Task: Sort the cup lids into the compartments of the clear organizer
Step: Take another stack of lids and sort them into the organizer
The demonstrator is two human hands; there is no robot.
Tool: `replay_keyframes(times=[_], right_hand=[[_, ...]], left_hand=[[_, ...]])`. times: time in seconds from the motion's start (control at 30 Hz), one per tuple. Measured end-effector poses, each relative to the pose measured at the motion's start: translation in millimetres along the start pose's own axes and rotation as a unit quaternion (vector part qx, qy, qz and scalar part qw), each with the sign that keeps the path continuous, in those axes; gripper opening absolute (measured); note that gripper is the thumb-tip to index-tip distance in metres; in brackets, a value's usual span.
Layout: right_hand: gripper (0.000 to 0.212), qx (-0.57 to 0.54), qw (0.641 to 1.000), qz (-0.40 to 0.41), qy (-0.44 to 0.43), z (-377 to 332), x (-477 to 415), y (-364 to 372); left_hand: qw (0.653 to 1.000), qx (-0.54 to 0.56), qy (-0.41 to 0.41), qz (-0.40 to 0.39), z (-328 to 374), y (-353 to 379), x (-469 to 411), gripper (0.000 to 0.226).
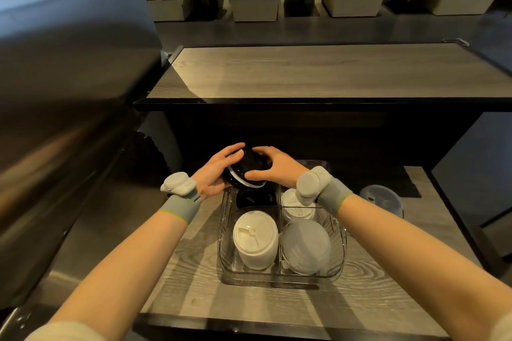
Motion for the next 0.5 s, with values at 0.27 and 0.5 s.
replay_keyframes(times=[0.27, 0.5], right_hand=[[0.055, -0.134, 0.989, -0.043, 0.035, 5, -2, 8], [0.05, -0.237, 0.969, -0.038, 0.058, 12, -5, 9]], left_hand=[[1.0, -0.018, 0.004, -0.022, -3, -15, 6, 0.044], [1.0, 0.015, 0.005, 0.007, 2, -32, 4, 0.05]])
Point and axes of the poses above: each hand's wrist, its own x-axis away from the middle knuckle, its own y-axis out of the palm, z = x × y, the point moved 7 cm from there along -x, towards the middle knuckle, and after that the axes turned 1 degree about -z, right-handed, at the moved point
